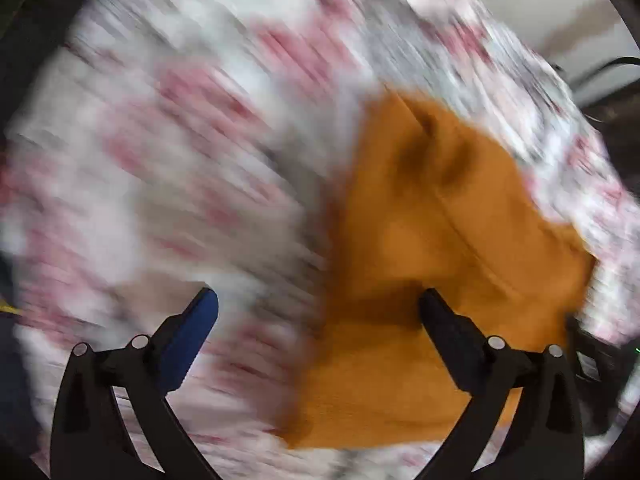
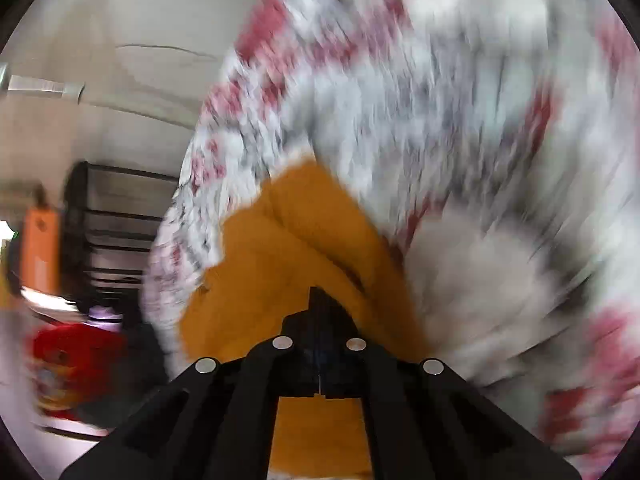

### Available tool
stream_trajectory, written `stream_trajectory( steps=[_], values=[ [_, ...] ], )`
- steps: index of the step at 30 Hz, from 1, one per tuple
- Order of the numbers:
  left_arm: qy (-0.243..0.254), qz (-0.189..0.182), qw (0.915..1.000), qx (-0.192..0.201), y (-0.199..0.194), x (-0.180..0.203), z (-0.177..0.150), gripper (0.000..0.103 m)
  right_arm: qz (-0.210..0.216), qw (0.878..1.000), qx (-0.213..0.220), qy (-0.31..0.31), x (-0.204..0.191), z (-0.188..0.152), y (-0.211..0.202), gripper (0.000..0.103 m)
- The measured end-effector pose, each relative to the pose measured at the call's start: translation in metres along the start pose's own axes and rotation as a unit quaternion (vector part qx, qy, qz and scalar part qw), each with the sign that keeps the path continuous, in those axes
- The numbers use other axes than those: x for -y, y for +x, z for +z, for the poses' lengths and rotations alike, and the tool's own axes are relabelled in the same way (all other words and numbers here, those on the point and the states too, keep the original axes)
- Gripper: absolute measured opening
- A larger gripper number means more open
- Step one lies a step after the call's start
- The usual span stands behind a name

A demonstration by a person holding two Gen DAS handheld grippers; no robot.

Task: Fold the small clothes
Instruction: 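Lay the folded hem down with both tools and open them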

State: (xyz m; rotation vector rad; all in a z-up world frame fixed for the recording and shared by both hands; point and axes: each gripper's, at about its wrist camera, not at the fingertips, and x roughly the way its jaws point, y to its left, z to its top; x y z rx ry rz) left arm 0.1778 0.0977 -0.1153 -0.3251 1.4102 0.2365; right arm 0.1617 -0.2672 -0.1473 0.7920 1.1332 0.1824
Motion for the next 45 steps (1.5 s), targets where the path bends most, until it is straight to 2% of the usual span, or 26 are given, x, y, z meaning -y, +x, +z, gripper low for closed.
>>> stream_trajectory(
  steps=[1, 2, 5, 7, 9, 11, 12, 15, 16, 18, 19, 21, 23, 24, 27, 28, 29, 31, 33, 35, 37, 38, 39, 40, 43, 45],
  values=[
    [0.011, 0.039, 0.9990, 0.021, -0.008, 0.001, 0.001, 0.097, -0.015, 1.000, 0.007, -0.016, -0.006, -0.001, -0.003, 0.005],
    [0.017, 0.038, 0.9988, 0.024, -0.013, 0.003, 0.000, 0.097, -0.018, 0.999, 0.011, -0.027, -0.015, -0.005, -0.006, 0.006],
    [0.037, -0.044, 0.9980, 0.027, -0.031, 0.021, -0.007, 0.097, 0.023, 0.998, -0.009, -0.055, -0.044, -0.018, -0.005, 0.007],
    [0.101, -0.063, 0.9919, 0.044, -0.043, 0.051, -0.019, 0.097, 0.040, 0.995, -0.031, -0.084, -0.065, -0.029, 0.003, 0.020],
    [0.151, -0.042, 0.9862, 0.054, -0.039, 0.073, -0.031, 0.097, 0.048, 0.991, -0.063, -0.104, -0.075, -0.044, 0.018, 0.038],
    [0.183, 0.016, 0.9821, 0.042, -0.017, 0.086, -0.039, 0.098, 0.022, 0.990, -0.094, -0.104, -0.071, -0.056, 0.034, 0.038],
    [0.180, 0.057, 0.9818, 0.018, 0.004, 0.083, -0.039, 0.099, 0.007, 0.989, -0.106, -0.098, -0.065, -0.058, 0.041, 0.031],
    [0.102, -0.015, 0.9939, -0.040, 0.025, 0.057, -0.031, 0.099, -0.005, 0.991, -0.116, -0.067, -0.044, -0.055, 0.053, 0.000],
    [0.076, -0.037, 0.9949, -0.054, 0.023, 0.049, -0.026, 0.099, -0.002, 0.992, -0.116, -0.052, -0.039, -0.052, 0.051, 0.001],
    [0.068, -0.024, 0.9969, -0.030, 0.007, 0.044, -0.023, 0.098, 0.005, 0.994, -0.103, -0.043, -0.042, -0.052, 0.038, 0.007],
    [0.081, -0.009, 0.9967, -0.006, -0.007, 0.047, -0.025, 0.098, -0.003, 0.993, -0.097, -0.069, -0.052, -0.056, 0.031, 0.008],
    [0.128, -0.017, 0.9915, 0.016, -0.029, 0.061, -0.040, 0.098, -0.027, 0.986, -0.091, -0.141, -0.075, -0.070, 0.013, 0.011],
    [0.169, -0.025, 0.9851, 0.020, -0.037, 0.076, -0.060, 0.098, -0.041, 0.977, -0.099, -0.187, -0.090, -0.092, 0.004, 0.031],
    [0.192, -0.013, 0.9811, 0.022, -0.035, 0.083, -0.071, 0.098, -0.053, 0.971, -0.108, -0.206, -0.094, -0.101, 0.009, 0.044],
    [0.250, 0.104, 0.9625, -0.007, 0.015, 0.097, -0.092, 0.099, -0.105, 0.956, -0.145, -0.231, -0.083, -0.114, 0.041, 0.046],
    [0.241, 0.101, 0.9650, -0.028, 0.033, 0.095, -0.090, 0.099, -0.106, 0.956, -0.150, -0.227, -0.077, -0.113, 0.049, 0.043],
    [0.213, 0.081, 0.9728, -0.040, 0.037, 0.090, -0.083, 0.099, -0.105, 0.958, -0.153, -0.219, -0.076, -0.112, 0.051, 0.040],
    [0.171, 0.029, 0.9837, -0.048, 0.023, 0.082, -0.064, 0.099, -0.072, 0.970, -0.142, -0.181, -0.079, -0.096, 0.036, 0.040],
    [0.149, -0.008, 0.9885, 0.021, -0.008, 0.079, -0.042, 0.099, -0.020, 0.980, -0.107, -0.167, -0.090, -0.074, 0.017, 0.040],
    [0.132, 0.002, 0.9895, 0.059, -0.020, 0.075, -0.029, 0.099, 0.012, 0.983, -0.066, -0.168, -0.098, -0.053, 0.006, 0.040],
    [0.105, 0.018, 0.9936, 0.036, -0.003, 0.067, -0.017, 0.099, 0.017, 0.985, -0.047, -0.168, -0.091, -0.034, 0.005, 0.042],
    [0.101, 0.031, 0.9943, 0.016, 0.011, 0.064, -0.015, 0.099, -0.005, 0.987, -0.057, -0.149, -0.073, -0.026, 0.016, 0.042],
    [0.094, 0.033, 0.9950, 0.004, 0.023, 0.056, -0.012, 0.099, -0.023, 0.990, -0.062, -0.126, -0.053, -0.023, 0.024, 0.027],
    [0.076, 0.014, 0.9970, -0.003, 0.030, 0.050, -0.012, 0.099, -0.016, 0.993, -0.064, -0.097, -0.035, -0.020, 0.028, 0.000],
    [0.063, 0.009, 0.9979, 0.004, 0.017, 0.049, -0.012, 0.099, 0.034, 0.997, -0.072, 0.006, 0.002, -0.010, 0.022, 0.005],
    [0.082, 0.023, 0.9951, 0.049, -0.005, 0.051, -0.008, 0.098, 0.028, 0.999, -0.037, -0.019, -0.013, -0.007, 0.001, 0.014]
  ],
)
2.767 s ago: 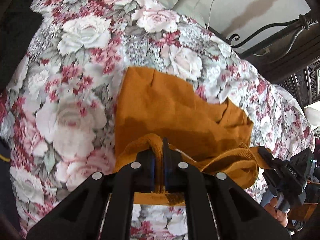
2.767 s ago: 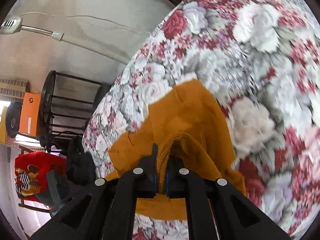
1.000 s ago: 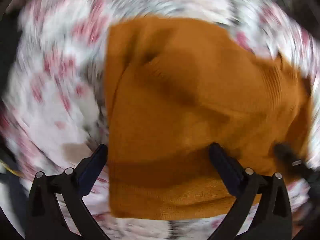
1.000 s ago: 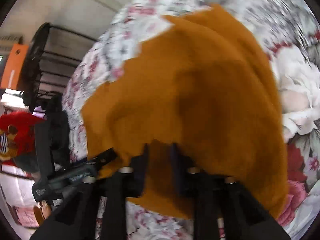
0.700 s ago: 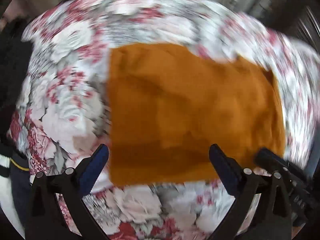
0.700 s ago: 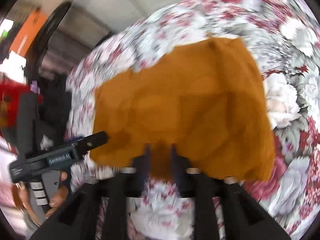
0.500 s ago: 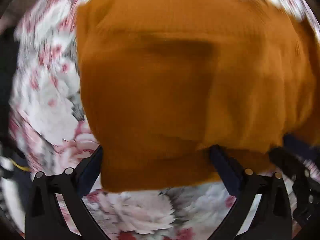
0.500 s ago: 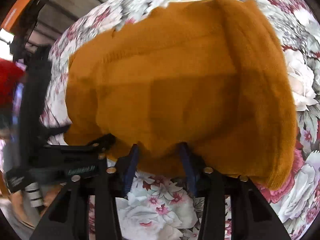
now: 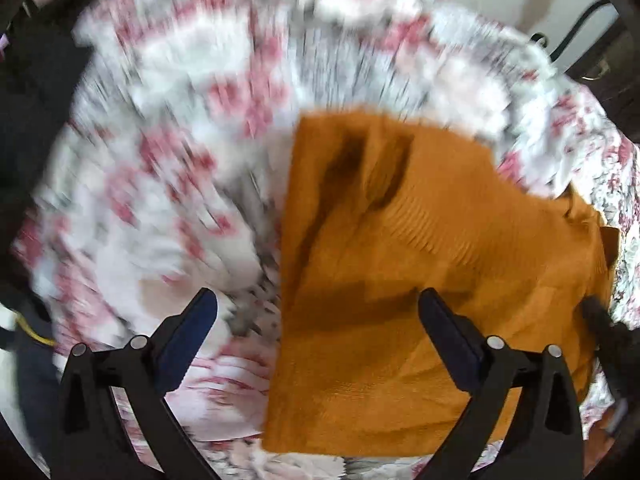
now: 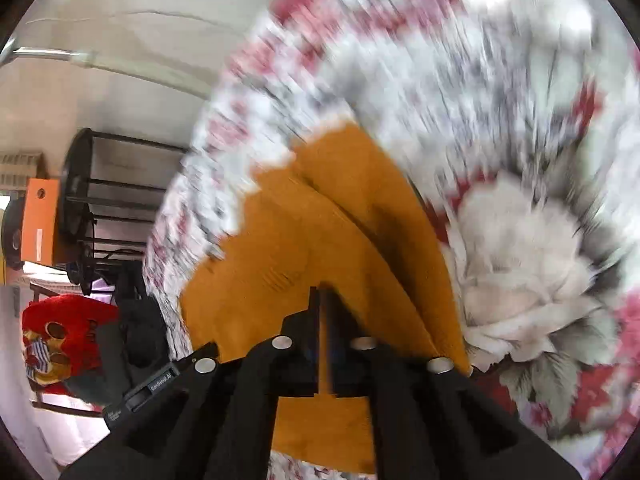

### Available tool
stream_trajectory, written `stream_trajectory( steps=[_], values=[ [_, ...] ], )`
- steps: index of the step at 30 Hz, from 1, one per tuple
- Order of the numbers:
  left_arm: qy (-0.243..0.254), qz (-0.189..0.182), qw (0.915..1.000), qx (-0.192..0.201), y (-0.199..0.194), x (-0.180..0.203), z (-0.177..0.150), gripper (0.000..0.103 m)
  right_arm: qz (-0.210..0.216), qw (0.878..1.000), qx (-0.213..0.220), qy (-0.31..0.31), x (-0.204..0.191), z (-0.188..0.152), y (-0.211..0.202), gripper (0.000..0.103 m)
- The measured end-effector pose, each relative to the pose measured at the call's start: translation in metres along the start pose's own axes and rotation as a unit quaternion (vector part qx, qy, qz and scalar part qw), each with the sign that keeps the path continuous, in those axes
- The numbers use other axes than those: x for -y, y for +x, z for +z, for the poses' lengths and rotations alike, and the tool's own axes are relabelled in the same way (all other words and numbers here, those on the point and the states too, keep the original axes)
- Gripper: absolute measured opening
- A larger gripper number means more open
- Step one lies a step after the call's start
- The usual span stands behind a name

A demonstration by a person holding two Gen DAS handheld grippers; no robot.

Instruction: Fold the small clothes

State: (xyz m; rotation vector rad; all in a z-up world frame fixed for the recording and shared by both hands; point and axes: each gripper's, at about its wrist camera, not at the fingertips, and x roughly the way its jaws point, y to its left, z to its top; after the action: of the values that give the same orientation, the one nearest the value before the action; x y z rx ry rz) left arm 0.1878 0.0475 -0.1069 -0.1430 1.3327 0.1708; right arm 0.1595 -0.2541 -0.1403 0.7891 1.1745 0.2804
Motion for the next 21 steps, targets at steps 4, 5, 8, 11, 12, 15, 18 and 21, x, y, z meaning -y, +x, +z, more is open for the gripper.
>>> stream_trajectory(
  steps=[4, 5, 8, 11, 12, 15, 18, 21],
  values=[
    [0.033, -0.045, 0.9980, 0.031, -0.018, 0.008, 0.000, 0.098, 0.014, 0.998, 0.020, -0.053, -0.025, -0.005, -0.015, 0.052],
    [0.045, -0.038, 0.9978, 0.028, -0.013, 0.016, 0.000, 0.098, 0.007, 0.998, 0.011, -0.056, -0.025, -0.007, -0.009, 0.053],
    [0.074, 0.014, 0.9971, 0.006, 0.016, 0.045, 0.002, 0.099, -0.020, 0.999, -0.006, -0.044, -0.017, -0.007, 0.013, 0.044],
    [0.049, 0.016, 0.9987, 0.003, 0.031, 0.041, 0.013, 0.099, -0.011, 1.000, -0.013, -0.020, 0.001, 0.001, 0.006, 0.033],
    [0.036, 0.010, 0.9993, -0.003, 0.033, 0.035, 0.017, 0.099, -0.006, 1.000, -0.012, -0.014, 0.003, 0.002, 0.005, 0.033],
    [0.030, 0.009, 0.9995, 0.009, 0.027, 0.027, 0.033, 0.099, -0.019, 0.999, -0.001, -0.027, -0.007, -0.002, -0.006, 0.038],
    [0.053, 0.007, 0.9979, 0.038, 0.002, 0.027, 0.024, 0.098, -0.036, 0.997, -0.002, -0.070, -0.035, -0.015, -0.004, 0.051],
    [0.081, 0.032, 0.9944, 0.059, -0.017, 0.027, -0.001, 0.098, -0.065, 0.994, -0.027, -0.085, -0.038, -0.028, 0.002, 0.056]
  ],
)
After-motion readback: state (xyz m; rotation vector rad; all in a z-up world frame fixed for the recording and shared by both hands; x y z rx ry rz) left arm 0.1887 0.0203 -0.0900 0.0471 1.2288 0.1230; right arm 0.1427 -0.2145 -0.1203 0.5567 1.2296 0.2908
